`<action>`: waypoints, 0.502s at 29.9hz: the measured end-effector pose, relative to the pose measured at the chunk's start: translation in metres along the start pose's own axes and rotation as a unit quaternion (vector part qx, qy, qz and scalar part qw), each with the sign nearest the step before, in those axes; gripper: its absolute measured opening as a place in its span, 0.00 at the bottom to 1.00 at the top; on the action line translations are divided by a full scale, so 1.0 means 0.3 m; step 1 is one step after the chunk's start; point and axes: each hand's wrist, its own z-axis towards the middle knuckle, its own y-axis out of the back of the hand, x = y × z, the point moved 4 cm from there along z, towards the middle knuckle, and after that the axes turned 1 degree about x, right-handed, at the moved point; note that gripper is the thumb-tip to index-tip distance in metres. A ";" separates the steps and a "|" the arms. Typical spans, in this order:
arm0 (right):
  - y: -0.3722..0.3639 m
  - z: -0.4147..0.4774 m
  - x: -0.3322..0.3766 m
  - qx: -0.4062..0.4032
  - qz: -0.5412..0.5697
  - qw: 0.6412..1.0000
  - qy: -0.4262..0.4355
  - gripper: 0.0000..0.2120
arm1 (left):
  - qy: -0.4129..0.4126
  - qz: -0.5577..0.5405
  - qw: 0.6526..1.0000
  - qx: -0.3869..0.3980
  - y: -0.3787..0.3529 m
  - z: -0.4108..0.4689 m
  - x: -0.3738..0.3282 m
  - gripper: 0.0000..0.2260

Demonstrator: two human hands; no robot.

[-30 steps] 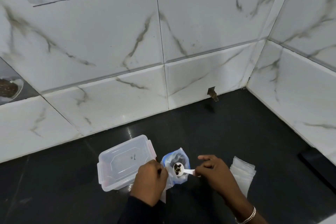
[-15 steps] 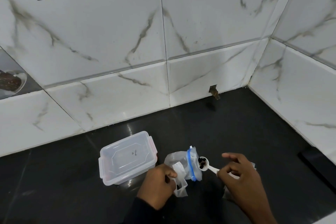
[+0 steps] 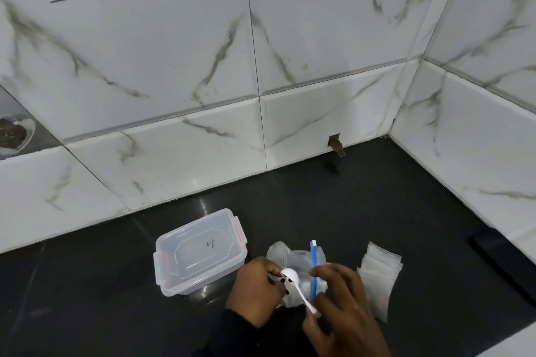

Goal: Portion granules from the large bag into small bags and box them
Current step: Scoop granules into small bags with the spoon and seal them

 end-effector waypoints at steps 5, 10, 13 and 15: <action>-0.023 -0.043 0.017 -0.029 -0.051 0.998 0.038 0.05 | 0.013 0.001 1.000 0.005 -0.007 -0.004 -0.006 0.07; -0.034 -0.057 0.032 -0.049 -0.061 0.995 0.054 0.05 | 0.032 -0.007 0.999 0.010 -0.011 -0.007 0.002 0.08; -0.030 -0.059 0.017 -0.046 -0.023 0.998 0.032 0.04 | 0.029 -0.008 0.999 0.009 -0.012 -0.010 0.007 0.08; -0.007 -0.054 -0.004 -0.074 0.064 0.995 -0.025 0.04 | 0.024 -0.015 1.000 0.006 -0.007 -0.011 0.007 0.08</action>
